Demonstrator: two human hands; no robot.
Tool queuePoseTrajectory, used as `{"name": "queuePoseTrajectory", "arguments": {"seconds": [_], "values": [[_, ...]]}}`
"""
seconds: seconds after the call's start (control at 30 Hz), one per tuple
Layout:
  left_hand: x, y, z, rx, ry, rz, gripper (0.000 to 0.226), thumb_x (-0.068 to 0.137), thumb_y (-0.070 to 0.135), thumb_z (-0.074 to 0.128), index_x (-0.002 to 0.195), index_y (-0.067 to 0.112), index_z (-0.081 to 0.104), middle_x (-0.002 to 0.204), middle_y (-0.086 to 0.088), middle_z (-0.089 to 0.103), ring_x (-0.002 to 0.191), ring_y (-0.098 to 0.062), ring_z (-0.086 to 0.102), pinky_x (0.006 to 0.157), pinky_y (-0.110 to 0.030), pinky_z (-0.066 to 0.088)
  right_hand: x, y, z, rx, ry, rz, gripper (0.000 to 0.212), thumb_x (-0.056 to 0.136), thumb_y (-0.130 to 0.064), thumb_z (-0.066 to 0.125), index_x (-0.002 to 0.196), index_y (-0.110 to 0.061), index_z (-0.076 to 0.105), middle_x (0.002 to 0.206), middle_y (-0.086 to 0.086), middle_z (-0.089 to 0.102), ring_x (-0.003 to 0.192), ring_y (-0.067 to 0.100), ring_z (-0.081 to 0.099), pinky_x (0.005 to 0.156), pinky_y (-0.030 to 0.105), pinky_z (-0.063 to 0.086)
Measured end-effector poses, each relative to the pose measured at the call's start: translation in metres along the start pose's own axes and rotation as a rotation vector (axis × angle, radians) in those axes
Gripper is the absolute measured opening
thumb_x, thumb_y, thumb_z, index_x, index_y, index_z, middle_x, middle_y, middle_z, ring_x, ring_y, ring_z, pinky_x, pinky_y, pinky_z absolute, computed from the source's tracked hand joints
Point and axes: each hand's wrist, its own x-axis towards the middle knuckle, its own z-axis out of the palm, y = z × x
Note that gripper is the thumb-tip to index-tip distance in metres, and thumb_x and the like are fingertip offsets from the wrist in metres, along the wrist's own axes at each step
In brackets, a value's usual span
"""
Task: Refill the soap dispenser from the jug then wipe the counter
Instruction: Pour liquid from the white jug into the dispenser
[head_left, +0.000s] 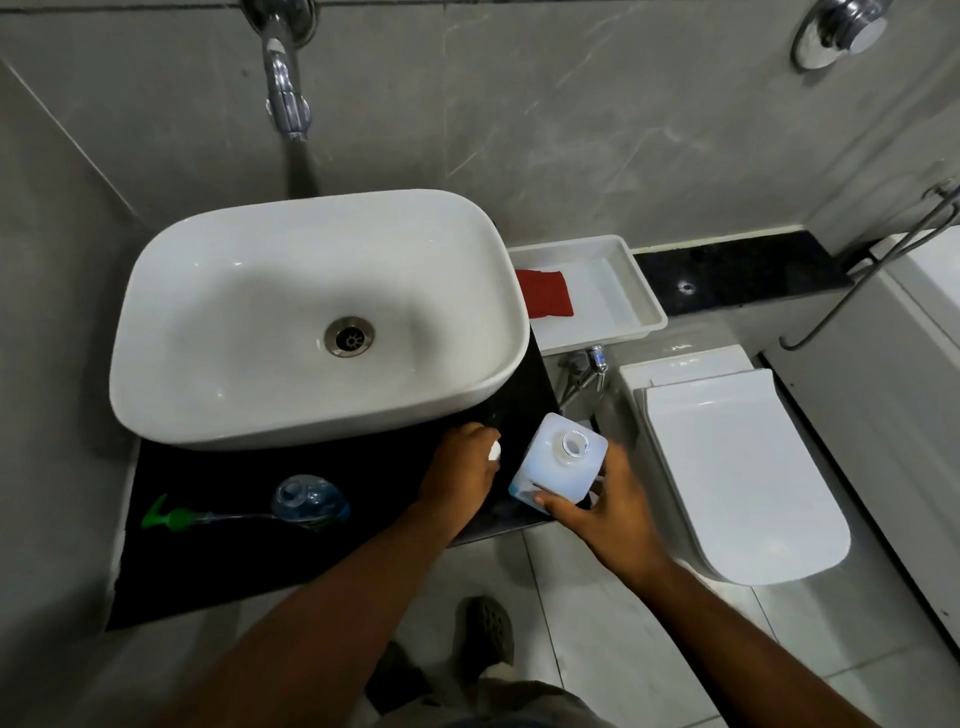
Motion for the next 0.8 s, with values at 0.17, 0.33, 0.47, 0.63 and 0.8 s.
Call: {"name": "queuePoseTrajectory", "arguments": {"seconds": [0.17, 0.33, 0.47, 0.63, 0.8], "values": [[-0.004, -0.007, 0.004, -0.055, -0.005, 0.033, 0.049, 0.084, 0.007, 0.065, 0.131, 0.010, 0.052, 0.138, -0.010, 0.047, 0.128, -0.028, 0.045, 0.110, -0.036, 0.035, -0.001, 0.002, 0.000, 0.009, -0.019, 0.001, 0.078, 0.060, -0.033, 0.088, 0.123, -0.043, 0.041, 0.116, -0.032, 0.052, 0.109, -0.005, 0.053, 0.074, 0.012, 0.051], [-0.039, -0.006, -0.018, -0.169, 0.106, 0.063, 0.041, 0.086, 0.014, 0.064, 0.127, 0.013, 0.056, 0.133, -0.006, 0.047, 0.117, -0.021, 0.052, 0.101, -0.033, 0.044, -0.004, -0.012, 0.003, 0.041, 0.003, -0.014, 0.069, 0.058, -0.042, 0.085, 0.112, -0.054, 0.043, 0.114, -0.031, 0.055, 0.106, -0.005, 0.056, 0.071, 0.010, 0.050], [-0.097, -0.022, -0.045, -0.271, 0.305, 0.035, 0.026, 0.083, 0.020, 0.068, 0.108, 0.015, 0.066, 0.113, 0.001, 0.055, 0.091, -0.005, 0.056, 0.081, -0.007, 0.043, -0.005, -0.030, 0.014, 0.071, -0.011, -0.040, 0.074, 0.054, -0.055, 0.084, 0.117, -0.047, 0.046, 0.118, -0.017, 0.059, 0.107, 0.004, 0.060, 0.076, 0.025, 0.057], [-0.154, -0.055, -0.074, -0.327, 0.585, -0.141, 0.013, 0.080, 0.028, 0.074, 0.087, 0.023, 0.065, 0.089, 0.013, 0.055, 0.073, 0.000, 0.056, 0.068, -0.005, 0.042, -0.004, -0.060, 0.049, 0.029, -0.131, -0.163, 0.076, 0.058, -0.054, 0.083, 0.123, -0.045, 0.042, 0.124, -0.017, 0.055, 0.114, 0.008, 0.057, 0.088, 0.038, 0.054], [-0.166, -0.087, -0.083, -0.495, 0.733, -0.412, 0.043, 0.068, 0.038, 0.079, 0.103, 0.037, 0.054, 0.100, 0.016, 0.048, 0.087, -0.001, 0.053, 0.073, -0.011, 0.044, -0.002, -0.093, 0.088, -0.053, -0.286, -0.313, 0.073, 0.065, -0.048, 0.080, 0.125, -0.051, 0.037, 0.124, -0.032, 0.048, 0.117, -0.003, 0.050, 0.087, 0.009, 0.046]]}}
